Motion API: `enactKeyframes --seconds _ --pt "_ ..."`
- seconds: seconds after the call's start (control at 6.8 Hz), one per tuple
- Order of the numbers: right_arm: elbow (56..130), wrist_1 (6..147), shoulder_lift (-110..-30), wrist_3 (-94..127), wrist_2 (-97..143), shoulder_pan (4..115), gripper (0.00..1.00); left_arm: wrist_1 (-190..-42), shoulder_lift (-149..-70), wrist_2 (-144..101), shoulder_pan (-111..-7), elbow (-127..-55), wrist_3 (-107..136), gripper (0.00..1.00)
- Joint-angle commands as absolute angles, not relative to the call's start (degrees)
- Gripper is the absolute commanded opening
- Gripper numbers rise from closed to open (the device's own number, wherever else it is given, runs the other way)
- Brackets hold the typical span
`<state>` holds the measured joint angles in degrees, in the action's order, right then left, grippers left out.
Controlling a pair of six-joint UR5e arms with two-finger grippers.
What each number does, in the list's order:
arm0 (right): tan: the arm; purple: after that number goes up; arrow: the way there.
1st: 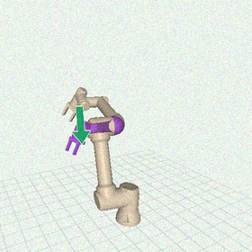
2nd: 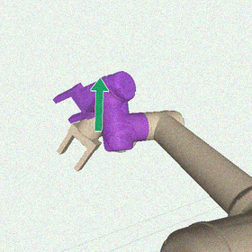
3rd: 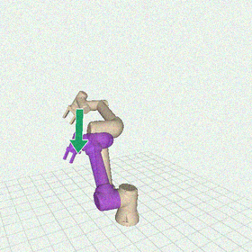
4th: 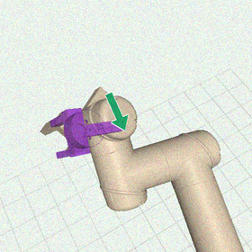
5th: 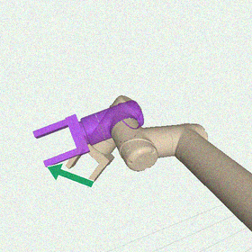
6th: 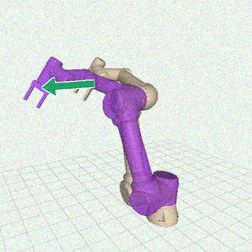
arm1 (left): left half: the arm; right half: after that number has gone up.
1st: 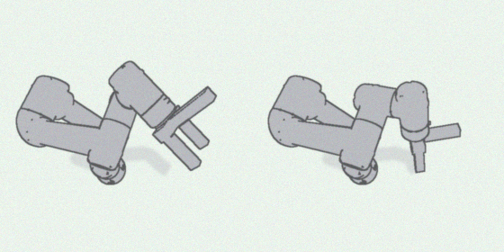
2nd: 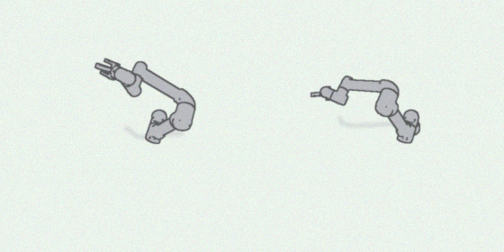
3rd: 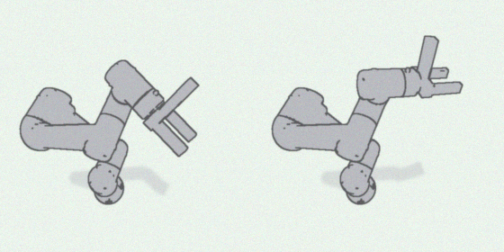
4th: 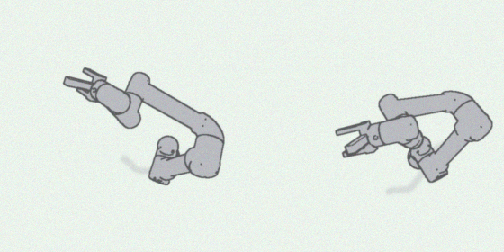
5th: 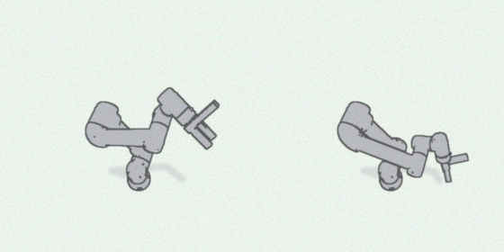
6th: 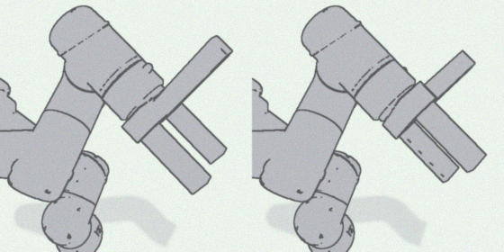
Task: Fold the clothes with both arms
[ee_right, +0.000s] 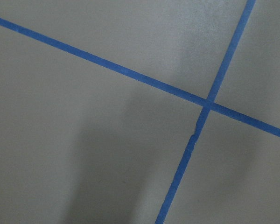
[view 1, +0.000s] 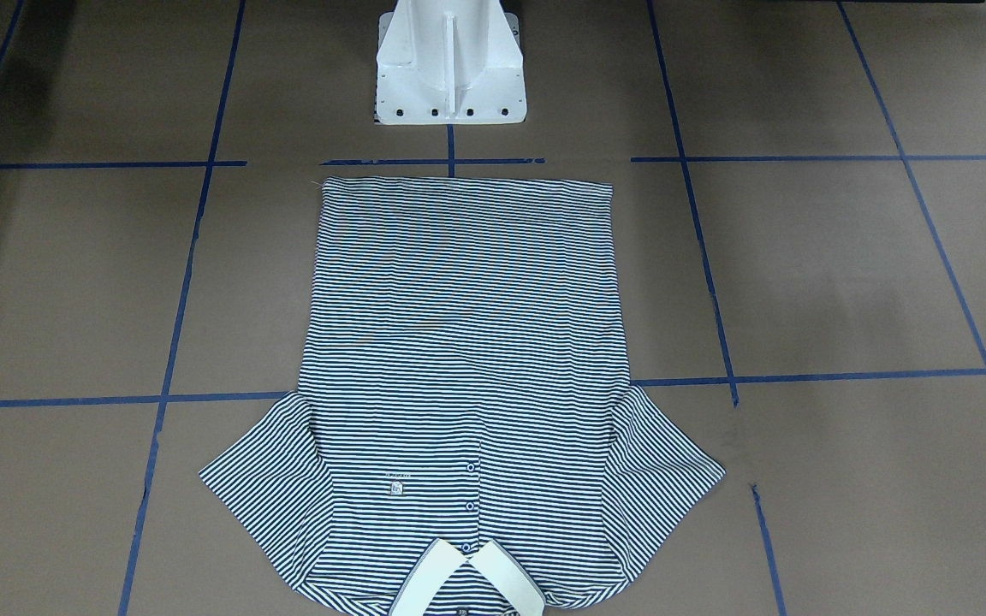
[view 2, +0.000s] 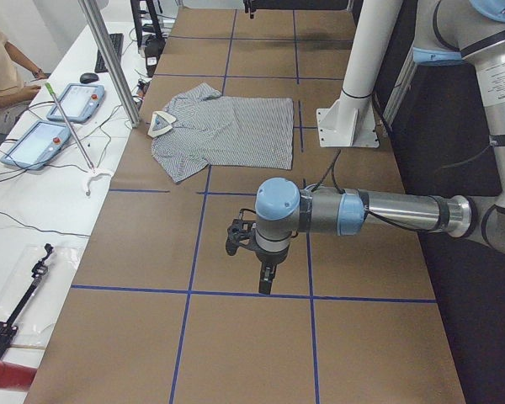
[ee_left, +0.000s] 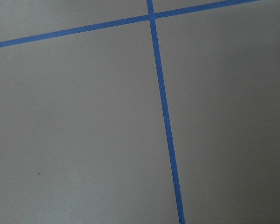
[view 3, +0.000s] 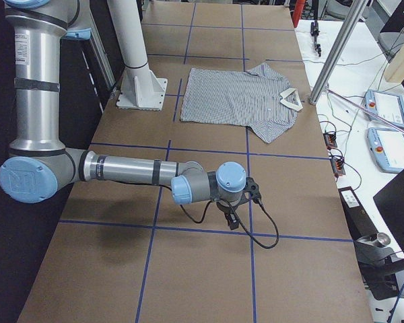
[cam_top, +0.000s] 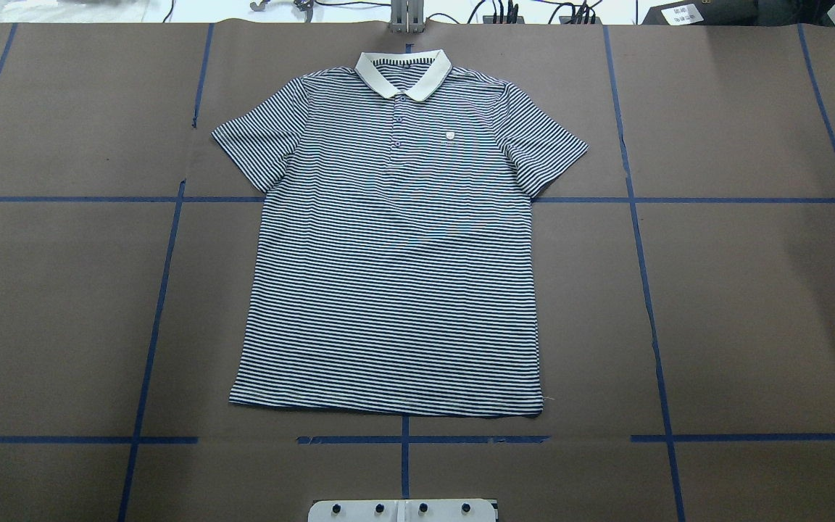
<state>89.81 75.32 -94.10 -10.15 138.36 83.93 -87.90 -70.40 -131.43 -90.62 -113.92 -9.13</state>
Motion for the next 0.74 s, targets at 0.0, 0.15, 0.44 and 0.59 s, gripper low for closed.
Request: enactKeyframes --seconds 0.0,0.15,0.44,0.59 --pt "90.52 75.24 -93.96 -10.46 138.43 84.46 1.00 -87.11 -70.75 -131.57 -90.44 -113.47 -8.88 1.00" --pt "90.27 75.84 -92.74 -10.37 137.99 84.81 1.00 -86.84 -70.66 -131.66 -90.44 -113.73 -8.88 1.00" --pt "90.79 74.99 -93.59 -9.85 137.81 86.22 1.00 -88.67 -71.71 -143.10 -90.35 -113.30 -8.71 1.00" --pt "90.44 70.36 -94.04 -9.41 138.16 86.22 1.00 -89.99 -72.59 -145.96 -90.35 -113.81 -8.44 1.00"
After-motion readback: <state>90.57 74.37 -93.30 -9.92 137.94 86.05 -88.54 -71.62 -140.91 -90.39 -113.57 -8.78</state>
